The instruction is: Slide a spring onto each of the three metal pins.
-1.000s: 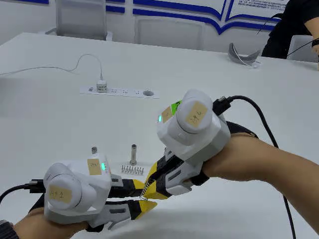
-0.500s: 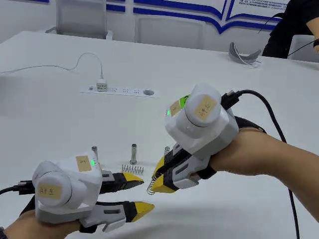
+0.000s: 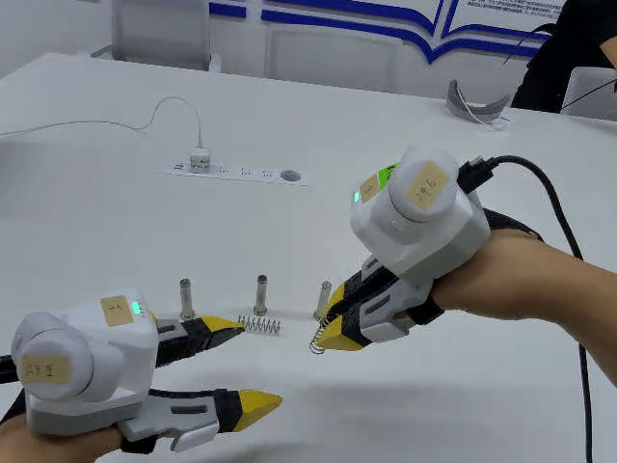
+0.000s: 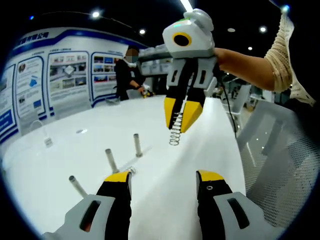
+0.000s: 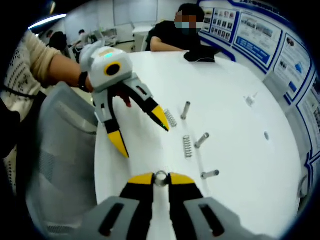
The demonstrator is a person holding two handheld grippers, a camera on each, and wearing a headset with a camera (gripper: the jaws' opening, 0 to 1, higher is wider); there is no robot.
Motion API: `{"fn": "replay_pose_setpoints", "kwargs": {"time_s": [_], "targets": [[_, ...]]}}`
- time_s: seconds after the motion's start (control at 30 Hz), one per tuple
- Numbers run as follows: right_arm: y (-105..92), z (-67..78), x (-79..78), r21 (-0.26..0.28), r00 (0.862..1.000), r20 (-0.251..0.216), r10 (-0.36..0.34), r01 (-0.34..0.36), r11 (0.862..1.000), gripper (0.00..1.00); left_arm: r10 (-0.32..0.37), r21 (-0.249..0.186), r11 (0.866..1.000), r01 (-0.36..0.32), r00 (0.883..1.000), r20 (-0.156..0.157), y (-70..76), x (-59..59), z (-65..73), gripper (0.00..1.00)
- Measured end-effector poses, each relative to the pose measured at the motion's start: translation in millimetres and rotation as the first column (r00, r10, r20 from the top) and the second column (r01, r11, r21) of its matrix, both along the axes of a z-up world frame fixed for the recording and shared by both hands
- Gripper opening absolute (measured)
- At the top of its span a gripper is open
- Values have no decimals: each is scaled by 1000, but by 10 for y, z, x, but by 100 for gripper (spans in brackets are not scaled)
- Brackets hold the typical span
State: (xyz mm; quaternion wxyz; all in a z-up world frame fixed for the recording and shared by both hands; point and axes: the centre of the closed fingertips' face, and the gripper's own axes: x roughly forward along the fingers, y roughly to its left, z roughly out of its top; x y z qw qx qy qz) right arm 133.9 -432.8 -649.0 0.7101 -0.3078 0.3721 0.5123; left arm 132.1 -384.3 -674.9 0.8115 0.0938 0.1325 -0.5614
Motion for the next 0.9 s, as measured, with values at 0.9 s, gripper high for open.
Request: {"fn": "replay_pose_setpoints", "kwargs": {"time_s": [0.9], "targets": [[-254, 140, 432, -49, 997, 38, -64, 66, 997, 12, 135, -6, 991, -135, 991, 8, 480, 62, 36, 63]]}}
